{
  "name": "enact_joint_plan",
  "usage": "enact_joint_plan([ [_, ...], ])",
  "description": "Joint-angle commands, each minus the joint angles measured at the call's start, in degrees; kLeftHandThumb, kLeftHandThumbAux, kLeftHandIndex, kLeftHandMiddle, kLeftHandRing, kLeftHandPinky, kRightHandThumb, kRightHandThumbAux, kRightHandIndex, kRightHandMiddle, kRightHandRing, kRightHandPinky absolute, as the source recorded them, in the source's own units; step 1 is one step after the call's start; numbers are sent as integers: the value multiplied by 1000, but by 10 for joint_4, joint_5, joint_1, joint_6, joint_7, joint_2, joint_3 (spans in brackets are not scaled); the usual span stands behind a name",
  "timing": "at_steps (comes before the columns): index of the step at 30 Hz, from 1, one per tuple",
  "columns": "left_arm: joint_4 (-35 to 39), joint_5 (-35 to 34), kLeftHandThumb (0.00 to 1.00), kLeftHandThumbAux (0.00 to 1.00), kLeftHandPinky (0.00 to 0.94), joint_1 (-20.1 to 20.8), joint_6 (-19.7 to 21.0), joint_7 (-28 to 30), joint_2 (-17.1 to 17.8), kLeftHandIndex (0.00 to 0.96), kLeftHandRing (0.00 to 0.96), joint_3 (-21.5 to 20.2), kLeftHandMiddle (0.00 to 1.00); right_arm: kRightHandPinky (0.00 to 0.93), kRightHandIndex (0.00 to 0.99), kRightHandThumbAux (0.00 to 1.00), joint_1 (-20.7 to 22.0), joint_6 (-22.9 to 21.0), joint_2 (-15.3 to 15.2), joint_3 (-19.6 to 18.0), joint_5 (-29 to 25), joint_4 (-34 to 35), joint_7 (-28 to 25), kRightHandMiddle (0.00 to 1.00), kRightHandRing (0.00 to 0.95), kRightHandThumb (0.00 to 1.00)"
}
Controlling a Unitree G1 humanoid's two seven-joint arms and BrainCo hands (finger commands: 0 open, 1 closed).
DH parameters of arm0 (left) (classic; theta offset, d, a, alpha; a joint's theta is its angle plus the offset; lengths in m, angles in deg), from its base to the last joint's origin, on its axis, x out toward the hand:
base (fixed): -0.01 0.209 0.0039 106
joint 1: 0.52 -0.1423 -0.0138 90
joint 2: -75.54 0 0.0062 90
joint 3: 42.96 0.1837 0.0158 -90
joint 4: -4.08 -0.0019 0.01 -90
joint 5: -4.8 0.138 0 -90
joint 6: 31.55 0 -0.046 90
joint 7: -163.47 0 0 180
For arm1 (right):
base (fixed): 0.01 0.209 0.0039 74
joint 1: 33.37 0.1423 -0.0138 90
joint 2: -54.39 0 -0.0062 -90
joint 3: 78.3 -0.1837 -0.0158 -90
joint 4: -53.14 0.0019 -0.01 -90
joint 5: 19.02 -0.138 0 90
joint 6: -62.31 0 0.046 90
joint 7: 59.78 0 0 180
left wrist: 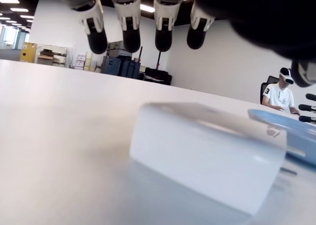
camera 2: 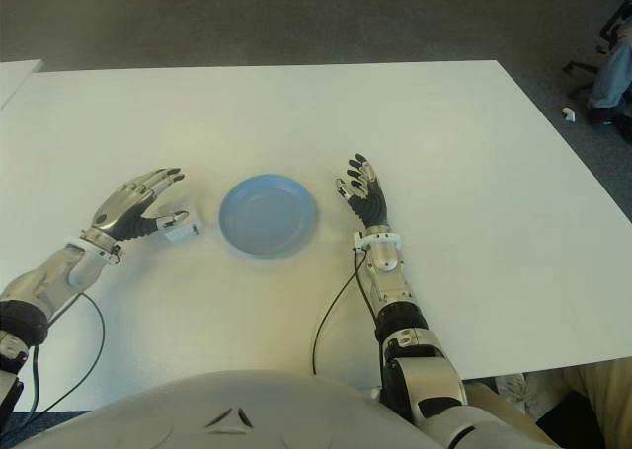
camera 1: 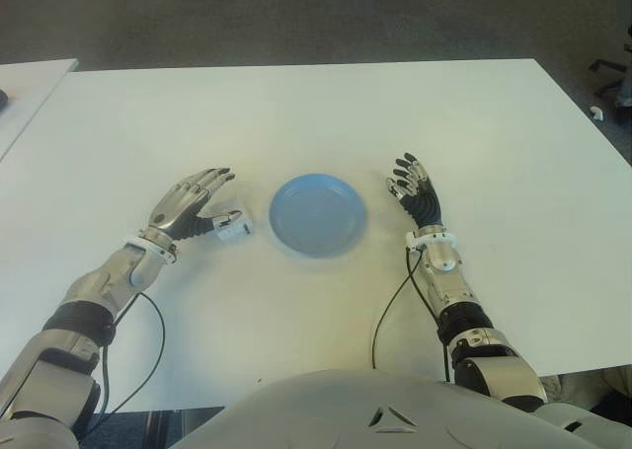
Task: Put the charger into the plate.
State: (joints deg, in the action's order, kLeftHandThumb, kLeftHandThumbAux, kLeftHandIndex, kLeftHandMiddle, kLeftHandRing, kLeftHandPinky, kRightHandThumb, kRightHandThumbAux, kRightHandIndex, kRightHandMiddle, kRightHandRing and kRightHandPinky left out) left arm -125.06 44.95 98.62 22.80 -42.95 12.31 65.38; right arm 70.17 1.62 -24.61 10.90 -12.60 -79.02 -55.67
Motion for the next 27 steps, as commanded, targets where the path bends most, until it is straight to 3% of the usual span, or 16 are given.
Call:
enact_joint_plan([
  [1,-15,9,399,137,50,-4,11,-12,-21,0,0,3,0,210,19,672,-23,-27,6,5,-1,-13,-3,170,180,679],
  [11,-43,29,381,137,59,-3,24,-47,-52,0,0,18,0,216,18,684,-24,-32,7,5,2,-8,2,173,185,675],
  [27,-124,46,362,145,56,8,25,-99,-73,0,0,46,0,214,26,693,-29,-42,6,6,-1,6,0,173,185,685],
])
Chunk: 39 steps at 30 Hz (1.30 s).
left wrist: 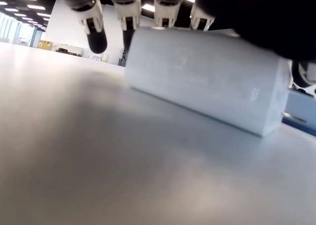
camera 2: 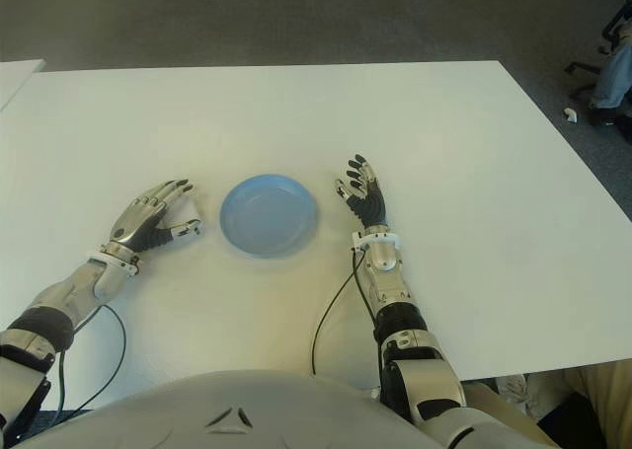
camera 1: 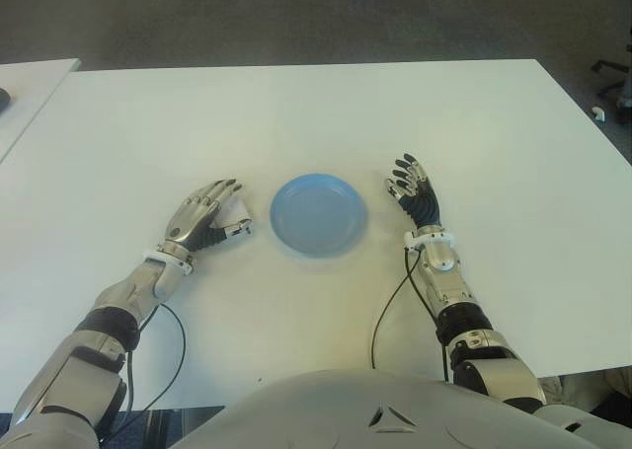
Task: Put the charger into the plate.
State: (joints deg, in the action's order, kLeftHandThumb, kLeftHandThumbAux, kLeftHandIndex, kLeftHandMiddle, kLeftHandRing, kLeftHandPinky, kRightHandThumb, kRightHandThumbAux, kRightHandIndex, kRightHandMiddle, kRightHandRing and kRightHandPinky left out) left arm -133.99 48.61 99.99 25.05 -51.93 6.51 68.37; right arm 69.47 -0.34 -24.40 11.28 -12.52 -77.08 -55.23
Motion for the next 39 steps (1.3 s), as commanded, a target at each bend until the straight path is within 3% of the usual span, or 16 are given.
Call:
enact_joint_plan([
  [1,-41,10,362,147,57,-3,2,-12,-17,0,0,18,0,214,26,692,-22,-22,3,2,-2,-13,-5,173,185,687],
  [11,-149,24,361,152,64,44,16,-52,-59,0,0,53,0,218,23,692,-23,-24,2,3,-2,-9,-8,175,186,686],
  [25,-189,20,376,142,84,52,29,-66,-64,0,0,74,0,240,27,705,-26,-33,4,-2,-12,0,-15,173,190,702],
  [39,-225,26,417,144,111,59,22,-59,-41,0,0,98,0,243,35,711,-34,-39,3,-2,-15,16,-20,170,188,713],
])
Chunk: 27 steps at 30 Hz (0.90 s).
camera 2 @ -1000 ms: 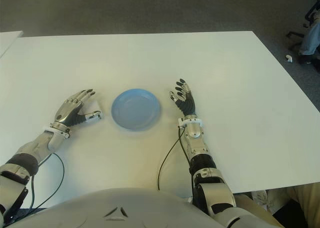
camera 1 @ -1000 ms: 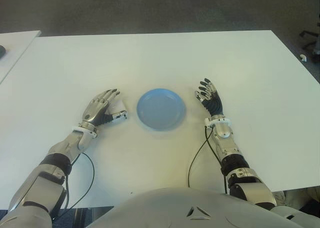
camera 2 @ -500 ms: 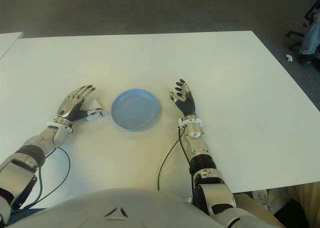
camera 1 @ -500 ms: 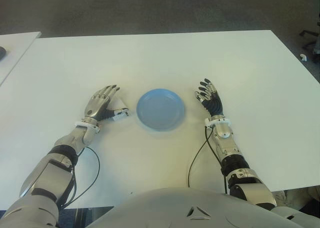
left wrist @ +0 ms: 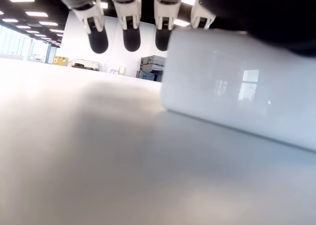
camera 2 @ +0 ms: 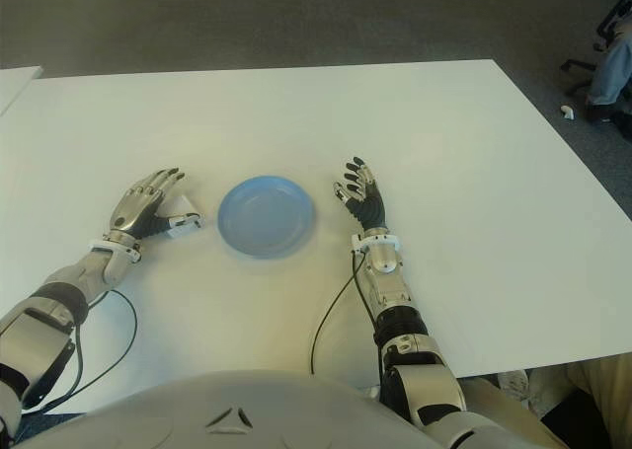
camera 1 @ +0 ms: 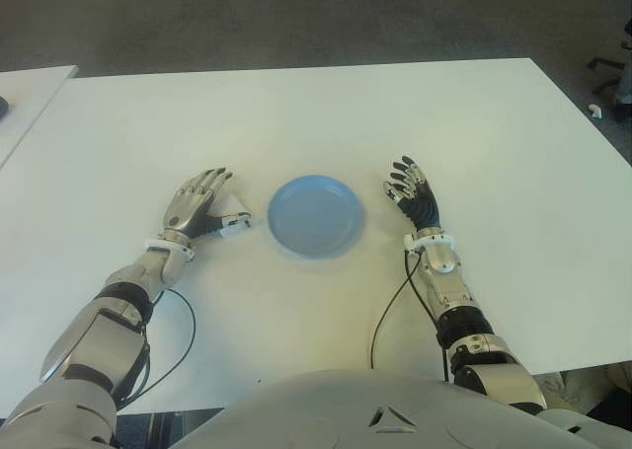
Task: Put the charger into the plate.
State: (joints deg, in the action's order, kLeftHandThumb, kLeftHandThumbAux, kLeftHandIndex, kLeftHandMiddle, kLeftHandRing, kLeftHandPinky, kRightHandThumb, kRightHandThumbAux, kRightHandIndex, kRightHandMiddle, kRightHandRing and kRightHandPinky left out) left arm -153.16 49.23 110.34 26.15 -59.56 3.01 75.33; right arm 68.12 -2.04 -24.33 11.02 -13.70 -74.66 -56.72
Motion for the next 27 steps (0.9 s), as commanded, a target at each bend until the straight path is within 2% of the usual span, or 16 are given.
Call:
enact_joint_plan([
  [1,-33,21,418,142,111,-45,9,18,-3,0,0,31,0,245,35,713,-22,-22,3,1,-3,-7,-5,170,188,713],
  [10,-31,25,395,135,86,-48,-17,26,39,0,0,50,0,247,40,731,-26,-28,3,-1,-7,1,-11,175,192,722],
  [18,-27,28,353,141,65,-46,-28,39,61,0,0,67,0,251,41,750,-26,-35,5,-3,-7,4,-12,184,199,728],
  [27,19,14,329,159,83,-69,-45,51,94,0,0,59,0,235,44,755,-29,-43,6,-2,-5,10,-10,176,189,684],
])
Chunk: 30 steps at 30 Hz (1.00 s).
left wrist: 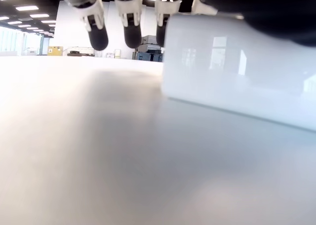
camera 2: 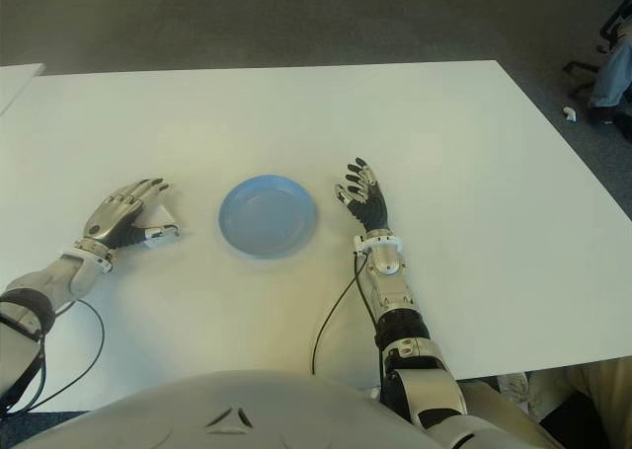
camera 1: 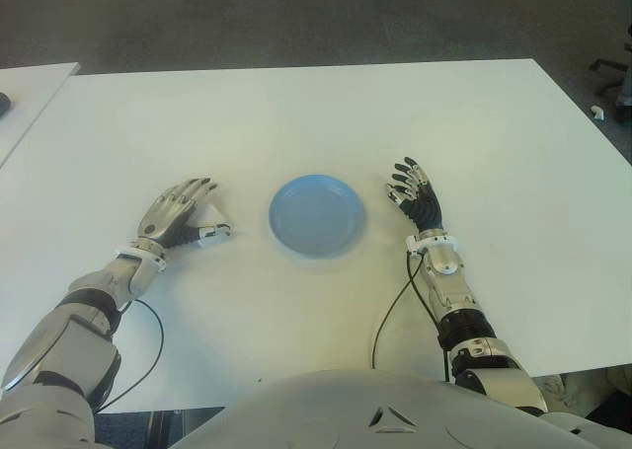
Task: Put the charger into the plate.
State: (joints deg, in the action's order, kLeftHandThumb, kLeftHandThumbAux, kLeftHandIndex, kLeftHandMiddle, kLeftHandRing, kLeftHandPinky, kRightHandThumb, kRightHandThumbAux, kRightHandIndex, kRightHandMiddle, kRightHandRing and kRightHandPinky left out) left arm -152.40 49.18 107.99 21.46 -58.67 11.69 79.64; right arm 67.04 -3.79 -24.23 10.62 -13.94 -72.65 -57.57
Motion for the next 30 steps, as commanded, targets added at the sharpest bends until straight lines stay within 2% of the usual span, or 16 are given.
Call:
enact_joint_plan([
  [1,22,10,329,164,84,-51,-2,48,15,0,0,11,0,233,44,756,-18,-27,6,2,-2,-10,-1,175,186,679],
  [6,78,-23,332,179,87,-76,-15,89,44,0,8,-16,0,229,45,763,-17,-31,6,3,-1,-9,-1,173,181,664],
  [8,135,-51,334,182,88,-97,-17,127,66,0,12,-39,2,228,46,766,-17,-32,7,3,-2,-9,-2,173,180,660],
  [11,274,-106,334,181,89,-150,5,204,109,0,17,-88,7,228,47,766,-16,-33,8,3,-2,-10,-2,173,180,655],
  [13,331,-122,329,176,80,-175,23,233,122,0,18,-111,11,230,49,764,-16,-34,9,3,-2,-11,-2,173,181,646],
  [22,437,-131,323,167,53,-221,86,298,115,0,1,-172,1,228,47,766,-12,-34,10,4,3,-14,3,171,180,634],
  [30,473,-116,355,172,58,-239,114,302,95,0,0,-212,0,239,48,751,-9,-38,11,4,2,-16,3,169,184,621],
])
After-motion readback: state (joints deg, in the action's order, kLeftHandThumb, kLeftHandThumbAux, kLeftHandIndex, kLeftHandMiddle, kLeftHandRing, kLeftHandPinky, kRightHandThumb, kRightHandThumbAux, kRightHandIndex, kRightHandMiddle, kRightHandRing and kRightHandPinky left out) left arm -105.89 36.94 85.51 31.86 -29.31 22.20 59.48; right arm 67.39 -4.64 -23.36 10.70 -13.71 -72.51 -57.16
